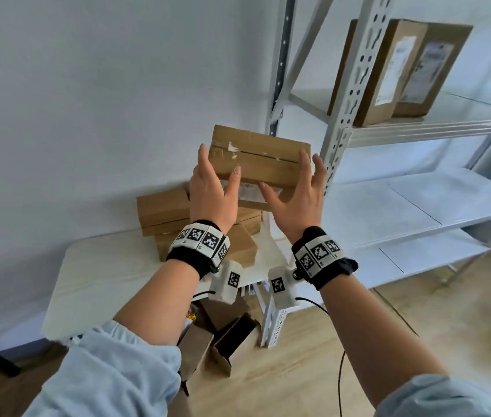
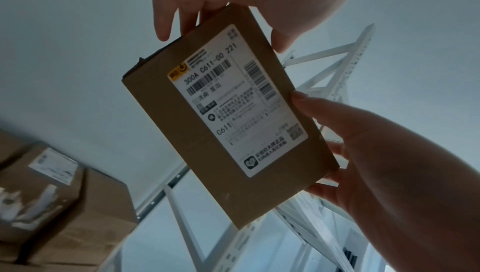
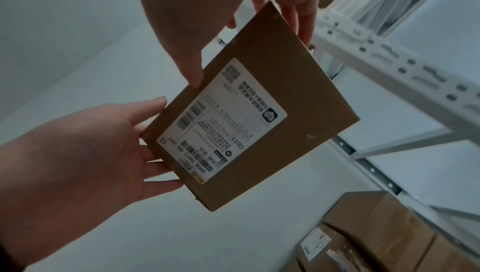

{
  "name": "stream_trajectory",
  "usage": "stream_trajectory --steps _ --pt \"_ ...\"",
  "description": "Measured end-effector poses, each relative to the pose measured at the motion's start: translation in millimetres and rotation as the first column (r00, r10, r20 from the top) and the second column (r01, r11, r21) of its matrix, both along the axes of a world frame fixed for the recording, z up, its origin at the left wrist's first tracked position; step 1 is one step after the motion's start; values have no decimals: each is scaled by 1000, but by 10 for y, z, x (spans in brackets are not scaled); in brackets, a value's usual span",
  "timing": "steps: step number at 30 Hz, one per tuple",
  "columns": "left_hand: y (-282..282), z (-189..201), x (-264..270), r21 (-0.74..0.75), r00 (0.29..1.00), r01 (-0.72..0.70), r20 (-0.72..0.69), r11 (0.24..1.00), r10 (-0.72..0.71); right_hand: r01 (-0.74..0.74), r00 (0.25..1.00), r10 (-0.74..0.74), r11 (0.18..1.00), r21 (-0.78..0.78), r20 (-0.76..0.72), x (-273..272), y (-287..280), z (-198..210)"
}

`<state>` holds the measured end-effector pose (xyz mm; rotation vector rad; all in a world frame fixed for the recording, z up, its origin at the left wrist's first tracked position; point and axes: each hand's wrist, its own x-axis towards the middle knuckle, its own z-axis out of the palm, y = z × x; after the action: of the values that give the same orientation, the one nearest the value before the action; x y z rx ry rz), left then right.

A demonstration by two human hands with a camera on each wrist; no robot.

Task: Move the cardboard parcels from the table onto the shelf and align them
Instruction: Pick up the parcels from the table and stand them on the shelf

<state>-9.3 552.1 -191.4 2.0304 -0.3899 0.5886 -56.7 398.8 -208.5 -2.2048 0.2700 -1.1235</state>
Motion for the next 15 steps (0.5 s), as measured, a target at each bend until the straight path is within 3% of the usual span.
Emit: stream_trajectory --steps 7,15 --pt "-701 186 -363 28 995 77 58 997 -78 134 991 -133 991 -25 33 -524 -693 156" --pt "-2100 470 -736 42 945 246 210 968 -249 243 969 -244 969 32 37 -1106 -1948 230"
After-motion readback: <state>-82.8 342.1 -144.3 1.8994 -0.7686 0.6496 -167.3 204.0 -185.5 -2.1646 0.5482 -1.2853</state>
